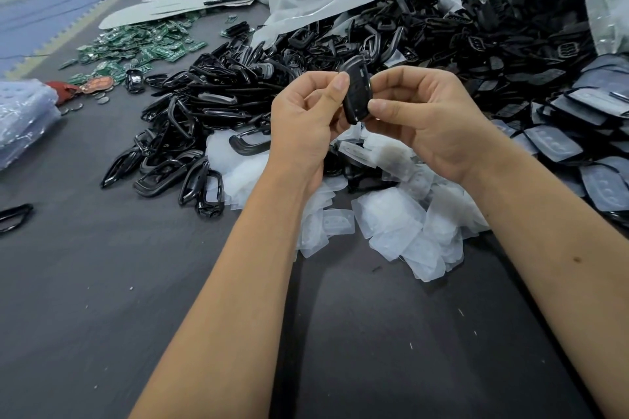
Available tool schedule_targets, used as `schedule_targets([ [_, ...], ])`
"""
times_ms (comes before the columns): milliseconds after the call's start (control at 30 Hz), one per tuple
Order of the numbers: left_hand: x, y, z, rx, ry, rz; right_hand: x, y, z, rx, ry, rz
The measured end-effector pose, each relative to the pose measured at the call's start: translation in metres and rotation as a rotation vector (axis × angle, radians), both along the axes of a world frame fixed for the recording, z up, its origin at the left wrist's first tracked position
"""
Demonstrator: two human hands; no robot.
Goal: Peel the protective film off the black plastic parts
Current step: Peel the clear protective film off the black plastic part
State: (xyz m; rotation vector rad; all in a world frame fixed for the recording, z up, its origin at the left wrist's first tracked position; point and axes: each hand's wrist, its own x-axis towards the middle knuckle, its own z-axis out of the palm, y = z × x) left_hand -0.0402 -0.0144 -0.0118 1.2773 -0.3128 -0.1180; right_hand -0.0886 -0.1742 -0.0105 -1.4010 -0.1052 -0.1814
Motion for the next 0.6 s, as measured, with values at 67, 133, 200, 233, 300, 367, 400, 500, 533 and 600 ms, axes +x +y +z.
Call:
schedule_targets([
  [67, 0.0, -0.001, -0.001, 0.009, -0.013, 0.009, -0.001, -0.001, 0.0, -0.011, -0.004, -0.004],
  [133, 0.0, -0.002, -0.003, 0.017, -0.021, 0.008, -0.002, -0.001, 0.001, -0.03, -0.012, -0.011],
  [200, 0.001, -0.002, -0.004, 0.012, -0.007, 0.007, -0.003, 0.0, 0.001, -0.073, -0.036, -0.039],
  [233, 0.001, -0.001, -0.005, 0.008, -0.003, 0.009, -0.002, 0.001, 0.001, -0.118, -0.061, -0.073],
  [300, 0.003, -0.001, -0.007, 0.046, -0.013, 0.034, -0.001, 0.003, 0.0, -0.277, -0.136, -0.198],
  [367, 0.005, -0.001, -0.008, 0.122, -0.019, 0.079, -0.001, 0.005, -0.002, -0.498, -0.229, -0.348],
  [400, 0.006, -0.002, -0.008, 0.141, 0.007, 0.09, 0.0, 0.005, -0.003, -0.611, -0.278, -0.405],
  [500, 0.007, -0.002, -0.004, 0.129, 0.176, 0.035, 0.0, 0.004, -0.007, -0.894, -0.434, -0.499],
  [533, 0.007, -0.001, -0.003, 0.127, 0.213, 0.01, 0.0, 0.003, -0.009, -0.972, -0.484, -0.509],
  [600, 0.008, 0.001, -0.003, 0.15, 0.227, 0.0, 0.002, 0.003, -0.009, -1.108, -0.564, -0.518],
])
